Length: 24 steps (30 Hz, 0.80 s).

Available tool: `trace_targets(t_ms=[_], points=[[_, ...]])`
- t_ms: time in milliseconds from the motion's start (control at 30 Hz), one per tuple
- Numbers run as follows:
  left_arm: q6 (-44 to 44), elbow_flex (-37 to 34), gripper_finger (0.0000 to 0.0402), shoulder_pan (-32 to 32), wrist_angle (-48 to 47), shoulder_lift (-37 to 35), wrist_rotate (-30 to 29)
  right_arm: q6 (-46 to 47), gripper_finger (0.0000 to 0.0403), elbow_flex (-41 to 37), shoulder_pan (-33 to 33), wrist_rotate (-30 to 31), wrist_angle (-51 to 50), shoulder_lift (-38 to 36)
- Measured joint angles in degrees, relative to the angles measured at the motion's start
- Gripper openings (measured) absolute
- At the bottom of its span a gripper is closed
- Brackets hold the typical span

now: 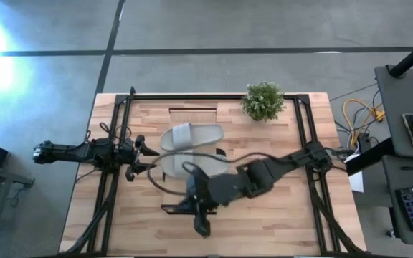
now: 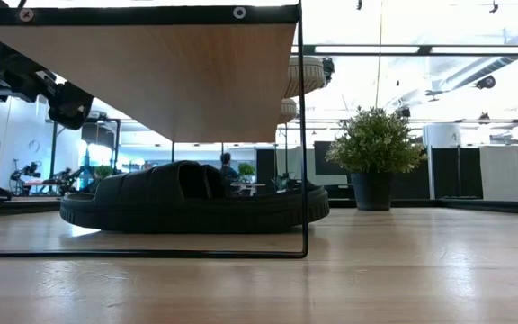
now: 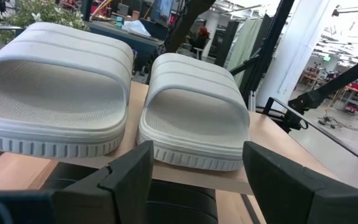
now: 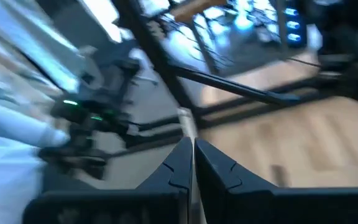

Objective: Pick and place slides into the shelf
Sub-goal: Return to Home Position

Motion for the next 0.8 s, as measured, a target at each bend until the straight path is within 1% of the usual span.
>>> trace_targets(t_ms=[100, 167, 233, 300, 367, 467, 533, 633, 700, 800], points=[[0.0, 0.0, 0.0233, 0.0, 0.0, 0.0, 0.0, -0.5, 0.0011, -0.1, -2.4, -0.5, -4.4, 0.0], [0.0, 0.0, 0.0233, 0.0, 0.0, 0.0, 0.0, 0.0, 0.0011, -0.3, -3.9, -2.7, -5.9, 0.0], [0.0, 0.0, 0.0233, 0.0, 0.0, 0.0, 0.0, 0.1, 0.0011, -1.2, -4.9, -5.5, -4.9, 0.0], [0.0, 0.0, 0.0233, 0.0, 0.0, 0.0, 0.0, 0.5, 0.0011, -3.1, -5.0, -7.7, 0.0, 0.0], [0.0, 0.0, 0.0233, 0.0, 0.0, 0.0, 0.0, 0.5, 0.0011, -6.4, -4.8, -10.0, 8.5, 0.0], [0.0, 0.0, 0.0233, 0.0, 0.0, 0.0, 0.0, 1.0, 0.0011, -12.9, -4.1, -13.3, 23.1, 0.0], [0.0, 0.0, 0.0233, 0.0, 0.0, 0.0, 0.0, 2.8, 0.0011, -18.0, -4.1, -13.6, 29.5, -0.1], [0.0, 0.0, 0.0233, 0.0, 0.0, 0.0, 0.0, 6.4, 0.0011, -25.6, -4.8, -13.5, 32.7, -1.2], [0.0, 0.0, 0.0233, 0.0, 0.0, 0.0, 0.0, 7.6, 0.0011, -30.5, -5.6, -13.2, 34.0, -3.4], [0.0, 0.0, 0.0233, 0.0, 0.0, 0.0, 0.0, 6.6, 0.0011, -38.1, -6.6, -12.8, 36.7, -10.7]])
